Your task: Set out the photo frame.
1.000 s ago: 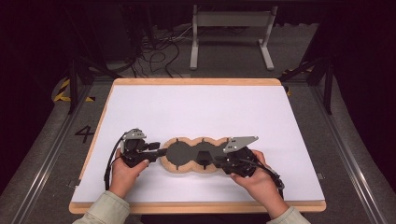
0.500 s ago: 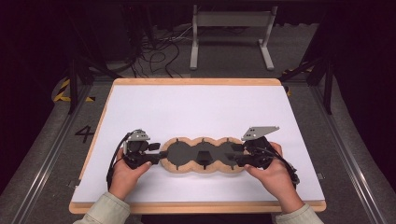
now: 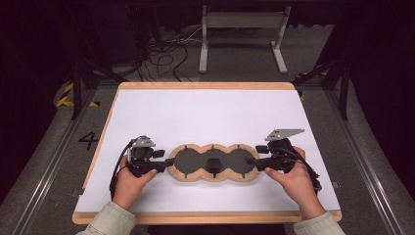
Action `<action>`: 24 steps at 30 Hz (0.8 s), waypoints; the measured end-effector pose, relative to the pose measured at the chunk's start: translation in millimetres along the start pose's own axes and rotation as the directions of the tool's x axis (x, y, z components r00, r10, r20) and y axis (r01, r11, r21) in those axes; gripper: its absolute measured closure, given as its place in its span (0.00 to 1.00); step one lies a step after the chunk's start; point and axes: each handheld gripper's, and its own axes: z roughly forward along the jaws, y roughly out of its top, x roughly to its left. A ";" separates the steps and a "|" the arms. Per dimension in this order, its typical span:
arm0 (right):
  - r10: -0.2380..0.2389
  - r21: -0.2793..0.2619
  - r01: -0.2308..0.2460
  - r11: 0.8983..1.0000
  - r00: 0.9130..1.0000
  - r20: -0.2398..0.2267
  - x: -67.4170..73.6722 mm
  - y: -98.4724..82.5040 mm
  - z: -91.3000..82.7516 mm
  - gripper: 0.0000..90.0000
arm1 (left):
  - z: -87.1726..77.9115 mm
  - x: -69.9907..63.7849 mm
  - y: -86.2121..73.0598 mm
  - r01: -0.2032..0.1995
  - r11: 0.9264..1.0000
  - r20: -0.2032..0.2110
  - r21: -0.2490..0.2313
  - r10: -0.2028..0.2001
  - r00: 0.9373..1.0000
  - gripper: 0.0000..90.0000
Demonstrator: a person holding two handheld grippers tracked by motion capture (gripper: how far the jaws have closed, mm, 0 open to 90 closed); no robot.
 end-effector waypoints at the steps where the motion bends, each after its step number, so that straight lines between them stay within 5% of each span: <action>1: 0.006 -0.001 -0.006 1.000 1.000 0.001 -2.2 -0.9 0.4 0.38 | 1.2 0.0 -0.2 0.008 1.000 0.006 0.009 -0.008 1.000 0.46; 5: 0.039 0.032 -0.038 0.999 0.999 -0.003 -10.7 -6.6 5.6 0.34 | 2.7 -0.3 -1.3 0.001 1.000 -0.005 0.031 0.000 1.000 0.44; 15: 0.105 0.109 -0.103 0.989 0.994 -0.015 -21.6 -17.9 20.4 0.23 | 6.2 8.3 -9.5 0.060 0.995 0.044 0.085 -0.064 0.997 0.37; 24: 0.127 0.164 -0.121 0.979 0.992 -0.025 -25.7 -26.4 32.0 0.20 | 15.1 6.3 -10.0 0.066 0.990 0.069 0.124 -0.075 0.995 0.30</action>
